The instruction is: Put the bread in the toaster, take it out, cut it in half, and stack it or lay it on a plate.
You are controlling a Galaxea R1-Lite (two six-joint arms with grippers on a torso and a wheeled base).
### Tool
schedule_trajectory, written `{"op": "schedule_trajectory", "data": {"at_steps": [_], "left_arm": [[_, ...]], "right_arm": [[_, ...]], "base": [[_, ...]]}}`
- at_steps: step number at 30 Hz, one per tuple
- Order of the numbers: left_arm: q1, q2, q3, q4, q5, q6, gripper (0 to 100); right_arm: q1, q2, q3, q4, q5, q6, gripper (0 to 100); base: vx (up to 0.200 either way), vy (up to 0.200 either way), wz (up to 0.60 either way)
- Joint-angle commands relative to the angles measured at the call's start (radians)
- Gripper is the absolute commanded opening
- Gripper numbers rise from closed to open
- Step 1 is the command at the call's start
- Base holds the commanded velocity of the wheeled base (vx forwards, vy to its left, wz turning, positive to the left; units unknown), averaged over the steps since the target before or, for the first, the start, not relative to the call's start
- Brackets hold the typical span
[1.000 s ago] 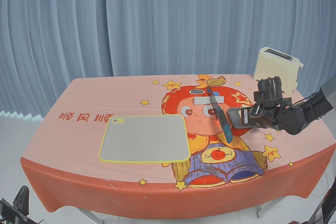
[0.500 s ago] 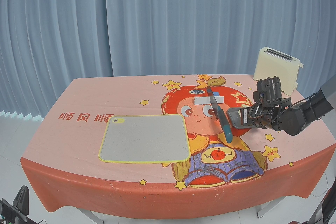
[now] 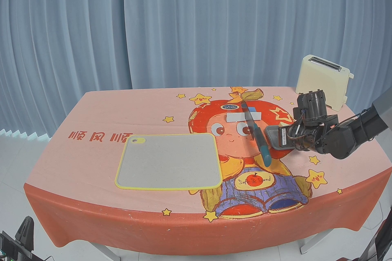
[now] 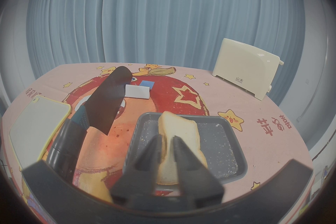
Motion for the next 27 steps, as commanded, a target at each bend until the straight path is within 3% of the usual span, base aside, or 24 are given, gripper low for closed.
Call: {"op": "schedule_trajectory", "data": {"at_steps": [1, 27], "left_arm": [[0.0, -0.016, 0.018, 0.0, 0.0, 0.0, 0], [0.0, -0.016, 0.018, 0.0, 0.0, 0.0, 0]], "right_arm": [[0.001, 0.003, -0.003, -0.003, 0.0, 0.001, 100], [0.001, -0.139, 0.042, -0.002, 0.0, 0.001, 100]], "base": [[0.0, 0.0, 0.0], [0.0, 0.0, 0.0]]}}
